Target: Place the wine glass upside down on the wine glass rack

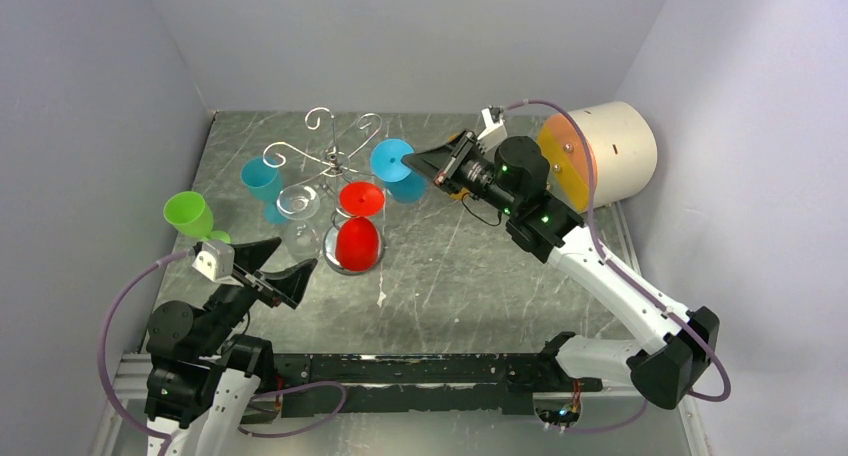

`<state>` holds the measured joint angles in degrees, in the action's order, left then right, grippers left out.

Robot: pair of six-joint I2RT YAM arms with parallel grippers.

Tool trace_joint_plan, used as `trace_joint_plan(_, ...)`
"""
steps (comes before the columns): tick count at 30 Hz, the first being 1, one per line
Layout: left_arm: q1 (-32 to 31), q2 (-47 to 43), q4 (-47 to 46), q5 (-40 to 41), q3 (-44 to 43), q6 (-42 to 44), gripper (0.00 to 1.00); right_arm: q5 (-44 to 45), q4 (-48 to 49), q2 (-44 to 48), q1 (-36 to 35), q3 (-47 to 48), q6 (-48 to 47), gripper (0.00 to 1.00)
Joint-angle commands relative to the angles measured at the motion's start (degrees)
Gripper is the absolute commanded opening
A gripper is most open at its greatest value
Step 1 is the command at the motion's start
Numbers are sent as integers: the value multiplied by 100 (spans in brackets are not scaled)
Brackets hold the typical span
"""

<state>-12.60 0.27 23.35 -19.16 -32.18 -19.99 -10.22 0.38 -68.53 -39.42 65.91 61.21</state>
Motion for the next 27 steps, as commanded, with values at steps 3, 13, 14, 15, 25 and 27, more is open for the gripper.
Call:
trace_joint_plan(3,56,-396,-88,125,28,-49,99,334,265,200,22,-145,10,0)
trace_joint_plan(13,56,-414,-77,129,28,-49,98,622,261,90,55,-135,179,5)
trace_joint_plan(14,56,-414,-80,128,28,-49,98,626,262,80,63,-118,163,5)
trace_joint_plan(15,56,-414,-84,123,28,-49,98,623,239,57,66,-102,163,5)
trace_joint_plan(25,58,-405,-77,110,29,-49,98,943,272,-20,71,-154,-1,13)
trace_joint_plan(27,56,-414,-81,114,29,-49,98,1053,235,-28,79,-165,-69,15)
